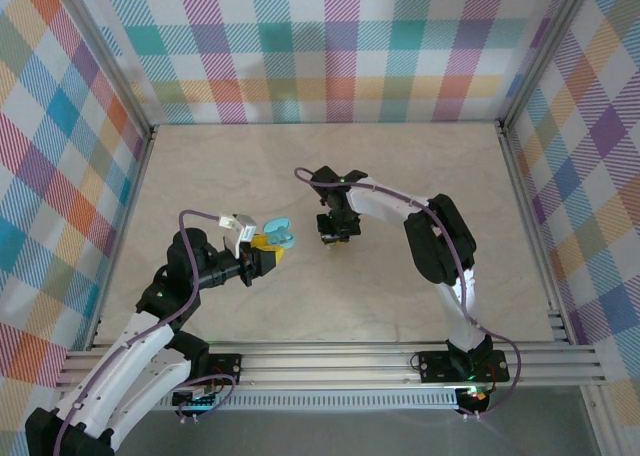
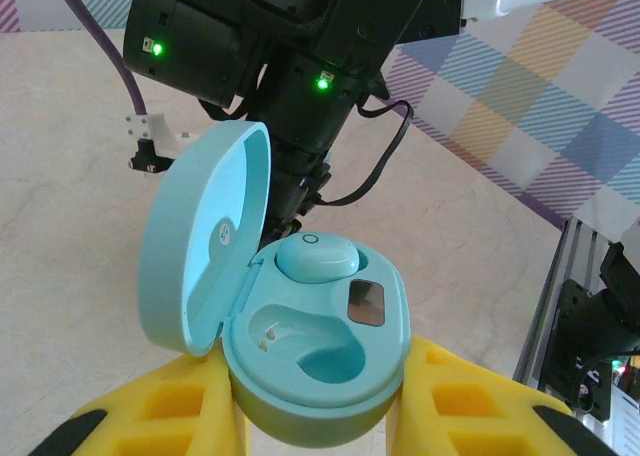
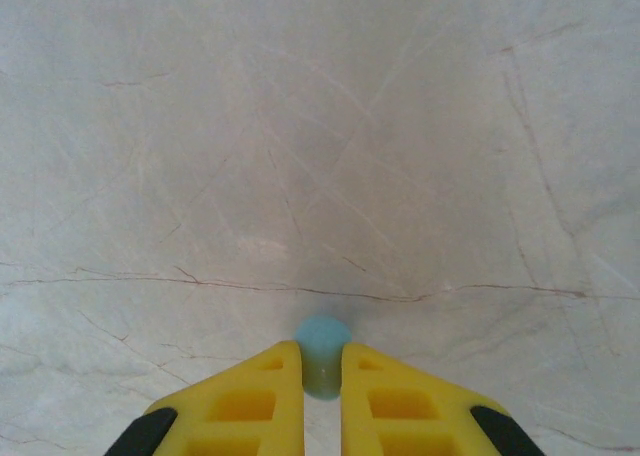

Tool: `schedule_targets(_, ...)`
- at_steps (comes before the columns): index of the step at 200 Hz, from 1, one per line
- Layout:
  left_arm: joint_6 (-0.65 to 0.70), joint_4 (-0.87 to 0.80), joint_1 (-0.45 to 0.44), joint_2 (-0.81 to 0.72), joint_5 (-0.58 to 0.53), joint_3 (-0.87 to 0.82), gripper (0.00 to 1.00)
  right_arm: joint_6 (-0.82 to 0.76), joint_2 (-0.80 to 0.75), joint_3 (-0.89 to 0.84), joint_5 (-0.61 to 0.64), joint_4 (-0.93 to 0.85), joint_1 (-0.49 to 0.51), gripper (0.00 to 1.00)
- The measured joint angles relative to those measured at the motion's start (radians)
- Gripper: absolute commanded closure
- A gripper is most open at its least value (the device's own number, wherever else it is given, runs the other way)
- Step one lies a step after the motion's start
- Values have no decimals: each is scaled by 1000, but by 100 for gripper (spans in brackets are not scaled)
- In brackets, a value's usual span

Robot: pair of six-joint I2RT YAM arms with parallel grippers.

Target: Insert wireless bluetooth earbuds into charging case

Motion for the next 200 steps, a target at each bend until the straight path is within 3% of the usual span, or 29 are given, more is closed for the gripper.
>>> schedule_targets(59, 47, 126, -26, 59, 20, -51, 100, -26, -108, 10, 53, -68, -14, 85)
schedule_targets(92, 126, 199, -84, 158, 27, -51, 100, -36, -256, -16, 93, -83, -25, 86)
schedule_targets(120, 214, 212, -129, 254, 26, -3, 100, -45, -290, -16, 95, -101, -28, 85)
schedule_targets(200, 315, 378, -169, 436, -45, 37, 100, -55, -427, -32, 131, -164, -34, 84)
